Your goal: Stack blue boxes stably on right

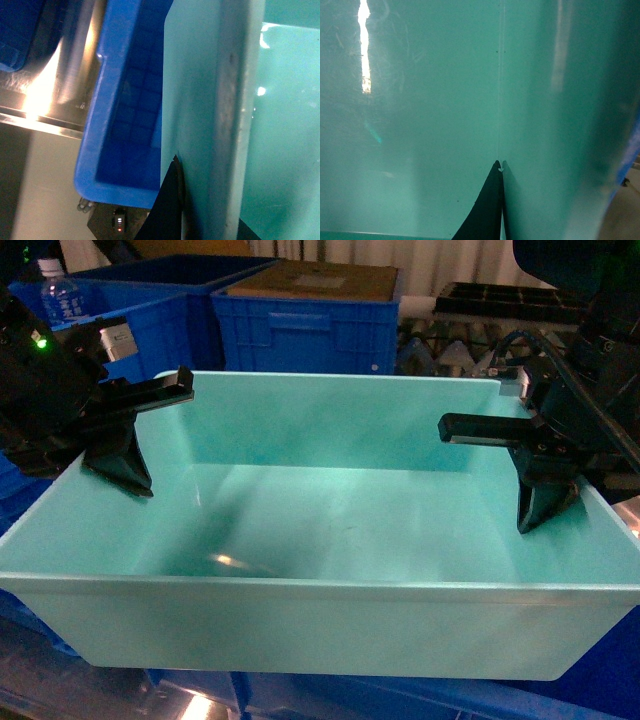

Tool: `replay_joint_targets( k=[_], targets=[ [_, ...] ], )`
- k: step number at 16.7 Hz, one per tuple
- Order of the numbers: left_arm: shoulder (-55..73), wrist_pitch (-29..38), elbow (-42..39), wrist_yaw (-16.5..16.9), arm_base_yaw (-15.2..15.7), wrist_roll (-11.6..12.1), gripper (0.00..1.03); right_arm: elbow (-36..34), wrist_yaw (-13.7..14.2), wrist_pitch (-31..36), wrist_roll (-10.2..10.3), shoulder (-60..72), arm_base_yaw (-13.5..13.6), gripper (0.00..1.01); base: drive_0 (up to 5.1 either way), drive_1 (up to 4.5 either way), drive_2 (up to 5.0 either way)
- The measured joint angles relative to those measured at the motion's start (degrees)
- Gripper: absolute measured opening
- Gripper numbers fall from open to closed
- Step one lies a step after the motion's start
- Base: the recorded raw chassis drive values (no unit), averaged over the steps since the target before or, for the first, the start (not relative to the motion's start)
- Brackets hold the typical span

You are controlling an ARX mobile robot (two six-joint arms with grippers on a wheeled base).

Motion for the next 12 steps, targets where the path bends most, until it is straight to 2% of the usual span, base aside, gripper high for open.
replay_joint_targets(
  k=[12],
  targets=[
    [0.00, 0.02, 0.00, 0.00, 0.00, 0.00, 0.02, 0.00, 0.00, -0.04, 0.02, 0.00, 0.00, 0.02, -1.5, -1.54, -1.5]
  ],
)
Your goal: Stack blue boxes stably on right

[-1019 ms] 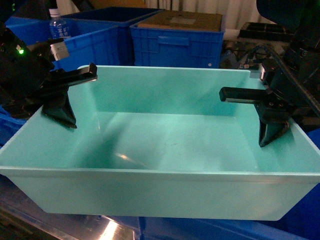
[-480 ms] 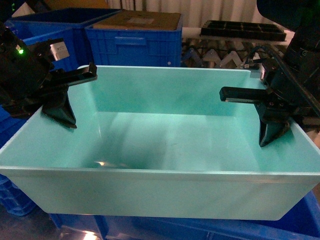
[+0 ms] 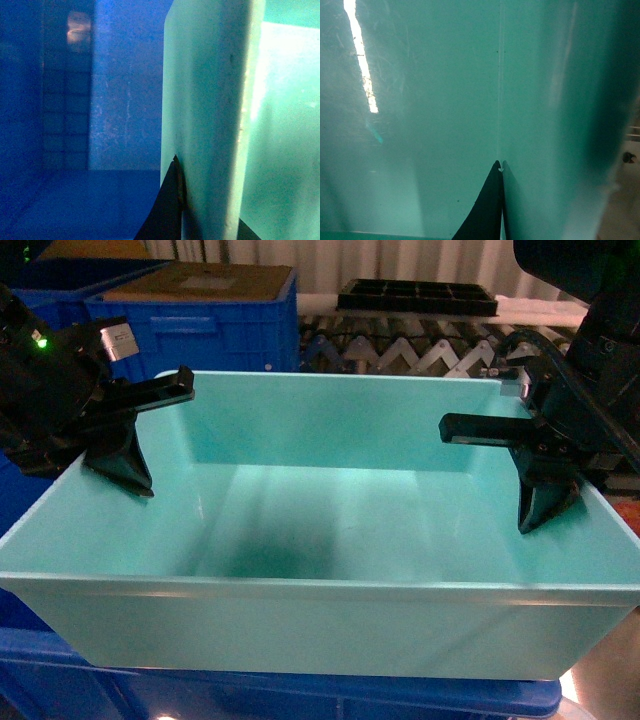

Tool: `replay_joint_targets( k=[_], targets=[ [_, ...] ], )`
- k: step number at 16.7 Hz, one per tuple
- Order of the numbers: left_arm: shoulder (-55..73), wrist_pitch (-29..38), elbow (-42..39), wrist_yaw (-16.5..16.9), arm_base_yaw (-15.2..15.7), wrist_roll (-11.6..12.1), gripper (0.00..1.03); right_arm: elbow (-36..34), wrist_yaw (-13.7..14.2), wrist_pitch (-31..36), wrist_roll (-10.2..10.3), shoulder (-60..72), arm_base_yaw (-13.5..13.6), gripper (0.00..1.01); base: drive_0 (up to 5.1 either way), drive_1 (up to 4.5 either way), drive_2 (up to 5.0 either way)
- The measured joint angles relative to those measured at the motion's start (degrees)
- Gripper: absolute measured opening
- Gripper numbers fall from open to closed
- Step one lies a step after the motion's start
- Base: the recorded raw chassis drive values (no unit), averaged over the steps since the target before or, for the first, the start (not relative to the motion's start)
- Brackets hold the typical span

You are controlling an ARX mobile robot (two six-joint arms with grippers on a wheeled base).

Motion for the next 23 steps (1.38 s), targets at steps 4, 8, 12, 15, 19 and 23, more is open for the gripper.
replay_joint_targets(
  k=[4, 8, 12, 15, 19, 23],
  targets=[
    [0.04, -0.04, 0.02, 0.04, -0.79, -0.02, 0.02, 0.00, 0.37, -0.35, -0.02, -0.02, -0.70, 0.02, -5.0, 3.59, -0.4],
    [0.11, -0.04, 0.02, -0.04, 0.44, 0.00, 0.02, 0.00, -0.02, 0.20, 0.00, 0.02, 0.48, 0.02, -1.5, 1.95, 0.1],
    [0.04, 0.02, 0.02, 0.04, 0.04, 0.00, 0.02, 0.00, 0.00, 0.02, 0.02, 0.02, -0.04, 0.02, 0.0, 0.00, 0.0],
    [0.20, -0.09, 0.04, 0.37, 0.04, 0.04, 0.02, 0.35, -0.13, -0.63, 0.00, 0.20, 0.02, 0.02, 0.0, 0.00, 0.0],
    [6.88, 2.49, 2.80, -0.07, -0.09, 2.12, 0.02, 2.89, -1.60, 2.80, -0.50, 7.58, -0.70, 0.02, 0.0, 0.00, 0.0],
    [13.49, 4.87, 4.92, 0.37, 0.07, 9.42, 0.02, 3.06, -1.79, 7.63, -4.35, 13.42, -0.66, 0.02, 0.0, 0.00, 0.0]
  ],
)
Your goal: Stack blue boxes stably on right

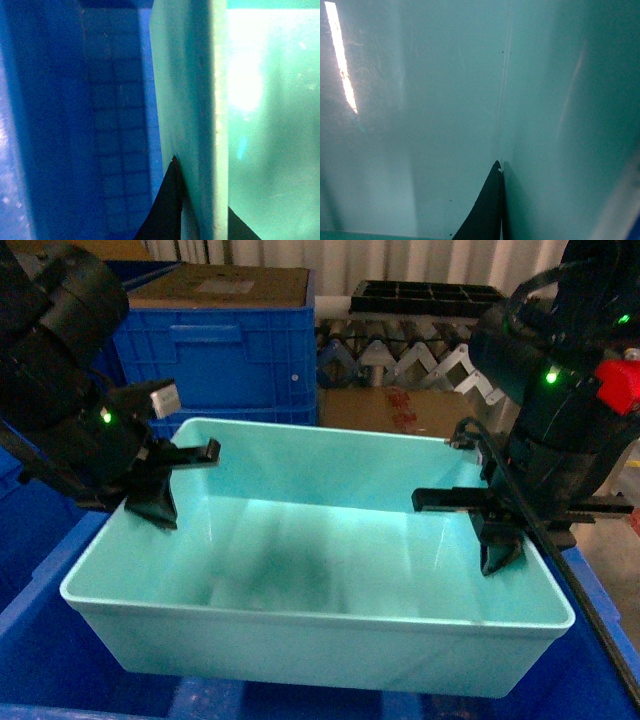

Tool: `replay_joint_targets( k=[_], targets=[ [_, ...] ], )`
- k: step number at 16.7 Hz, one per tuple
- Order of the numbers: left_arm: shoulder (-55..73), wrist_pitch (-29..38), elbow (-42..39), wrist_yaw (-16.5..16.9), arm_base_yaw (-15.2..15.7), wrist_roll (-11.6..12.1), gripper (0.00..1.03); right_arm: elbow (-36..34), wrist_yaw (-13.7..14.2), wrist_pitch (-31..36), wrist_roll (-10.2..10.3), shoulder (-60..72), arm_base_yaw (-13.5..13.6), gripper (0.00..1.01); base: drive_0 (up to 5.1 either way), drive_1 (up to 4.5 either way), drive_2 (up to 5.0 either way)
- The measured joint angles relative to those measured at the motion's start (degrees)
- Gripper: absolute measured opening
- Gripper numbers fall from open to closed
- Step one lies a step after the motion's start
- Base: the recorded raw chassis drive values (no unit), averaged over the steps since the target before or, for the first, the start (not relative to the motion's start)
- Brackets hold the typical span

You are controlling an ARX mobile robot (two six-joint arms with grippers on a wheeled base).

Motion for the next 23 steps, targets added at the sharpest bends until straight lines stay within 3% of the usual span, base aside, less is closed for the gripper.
replay_joint_targets(
  k=[3, 6, 8, 10, 12, 14, 15, 17, 18, 19, 21, 23],
  targets=[
    [6.16, -0.11, 0.09, 0.42, 0.00, 3.87, 0.02, 2.12, -0.55, -1.79, -1.84, 5.79, 0.00, 0.02, 0.0, 0.00, 0.0],
    [9.16, -0.55, 1.14, 0.48, -0.02, 4.83, 0.02, 4.22, -0.68, -3.93, -2.69, 8.02, 0.00, 0.02, 0.0, 0.00, 0.0],
    [9.40, -1.20, 2.12, 0.15, -0.02, 5.97, 0.02, 3.85, -1.81, -2.38, -2.47, 8.15, 0.07, 0.19, 0.0, 0.00, 0.0],
    [8.70, -1.09, 2.60, 1.49, -0.07, 9.57, 0.24, 2.34, -2.67, -1.40, 2.60, 8.09, 0.52, 0.42, 0.0, 0.00, 0.0],
    [7.45, -5.73, 2.97, 2.89, -0.07, 10.67, 0.48, 1.86, -3.48, -2.58, 8.52, 7.50, 1.16, 0.66, 0.0, 0.00, 0.0],
    [6.29, -8.63, 3.30, 3.80, 0.63, 11.06, 0.68, 1.25, -3.82, -4.35, 7.63, 5.05, 2.01, 0.86, 0.0, 0.00, 0.0],
    [6.03, -9.51, 3.41, 4.20, 1.42, 12.20, 0.81, 1.16, -4.15, -5.07, 5.29, 3.02, 2.36, 0.99, 0.0, 0.00, 0.0],
    [5.68, -8.39, 2.62, 2.60, 2.67, 13.64, 0.99, 1.14, -4.00, -6.10, 1.60, 0.55, 2.71, 0.97, 0.0, 0.00, 0.0],
    [4.57, -8.83, 1.57, 2.12, 3.15, 13.42, 0.98, 0.83, -3.98, -6.25, 1.27, -0.37, 2.80, 0.98, 0.0, 0.00, 0.0],
    [1.49, -11.08, 0.35, 2.64, 3.76, 11.69, 0.98, -0.11, -4.39, -8.09, 1.92, -1.57, 3.04, 0.98, 0.0, 0.00, 0.0],
    [-5.97, -13.09, -0.70, 4.98, 4.04, 7.65, 0.98, -3.21, -6.80, -10.27, 5.40, -5.84, 3.04, 0.98, 0.0, 0.00, 0.0],
    [-16.76, -11.45, -3.17, 9.27, 2.32, -0.94, 0.98, -6.19, -8.09, -10.86, 10.88, -14.69, 3.48, 0.98, 0.0, 0.00, 0.0]
  ],
)
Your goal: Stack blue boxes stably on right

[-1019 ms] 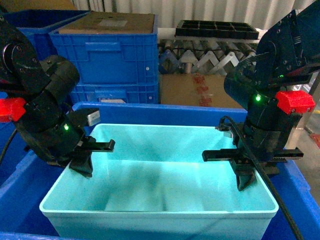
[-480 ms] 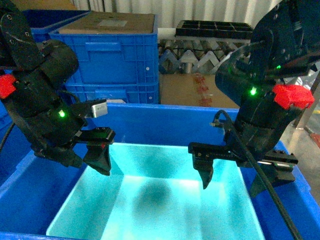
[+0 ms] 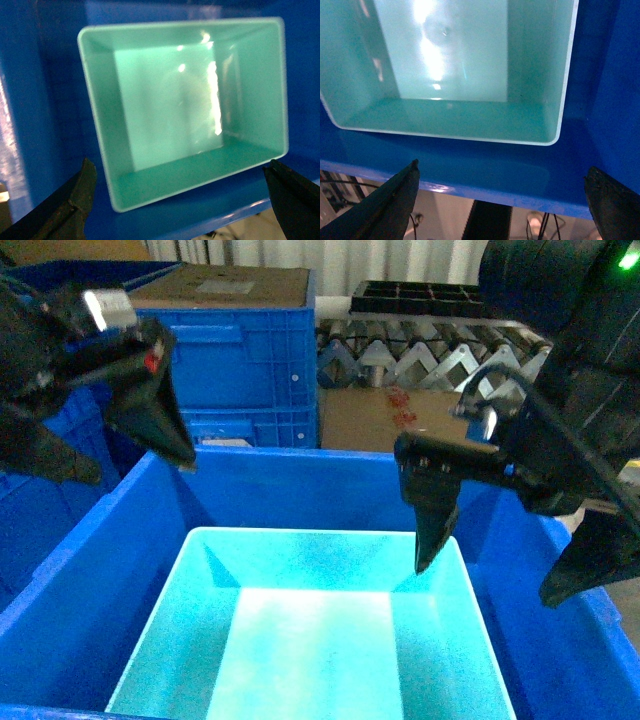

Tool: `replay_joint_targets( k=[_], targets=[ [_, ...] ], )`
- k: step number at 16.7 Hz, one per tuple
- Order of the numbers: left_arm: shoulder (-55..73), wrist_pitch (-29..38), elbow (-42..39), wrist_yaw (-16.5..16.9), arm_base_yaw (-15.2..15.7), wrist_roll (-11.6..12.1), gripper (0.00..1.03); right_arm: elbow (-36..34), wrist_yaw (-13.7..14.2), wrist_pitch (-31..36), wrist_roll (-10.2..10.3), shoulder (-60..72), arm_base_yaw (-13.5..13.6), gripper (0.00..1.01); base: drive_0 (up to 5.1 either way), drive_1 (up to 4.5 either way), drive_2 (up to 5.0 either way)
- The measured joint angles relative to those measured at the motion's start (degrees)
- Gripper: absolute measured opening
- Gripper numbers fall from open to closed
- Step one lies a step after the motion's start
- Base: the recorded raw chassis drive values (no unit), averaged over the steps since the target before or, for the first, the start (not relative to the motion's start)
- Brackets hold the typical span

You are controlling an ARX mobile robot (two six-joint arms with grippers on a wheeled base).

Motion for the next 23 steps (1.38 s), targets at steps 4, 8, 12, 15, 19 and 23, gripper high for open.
replay_joint_targets(
  k=[4, 8, 12, 15, 19, 23],
  targets=[
    [-3.80, 34.16, -16.61, -15.23, -2.32, -0.79, 0.84, -24.76, 19.43, 50.21, -9.25, -9.55, 1.38, 0.79, 0.0, 0.00, 0.0],
    [-19.76, 95.17, -50.62, -24.15, 1.20, 4.02, 0.31, -62.07, 25.07, 116.04, -23.28, -28.50, -6.34, 0.27, 0.0, 0.00, 0.0],
    [-28.50, 96.65, -62.66, -22.40, 3.19, 4.09, 0.02, -74.73, 20.70, 118.09, -24.59, -38.66, -11.06, 0.02, 0.0, 0.00, 0.0],
    [-33.44, 95.97, -65.57, -18.73, 5.09, 4.17, 0.02, -78.42, 18.86, 121.55, -24.59, -40.94, -12.13, 0.02, 0.0, 0.00, 0.0],
    [-37.31, 94.42, -68.13, -18.84, 7.19, 4.15, 0.02, -81.90, 17.77, 118.36, -24.59, -44.19, -13.46, 0.02, 0.0, 0.00, 0.0],
    [-42.62, 94.82, -73.37, -18.21, 6.73, 4.20, 0.02, -84.78, 15.10, 112.39, -24.59, -55.19, -15.72, 0.02, 0.0, 0.00, 0.0]
  ],
)
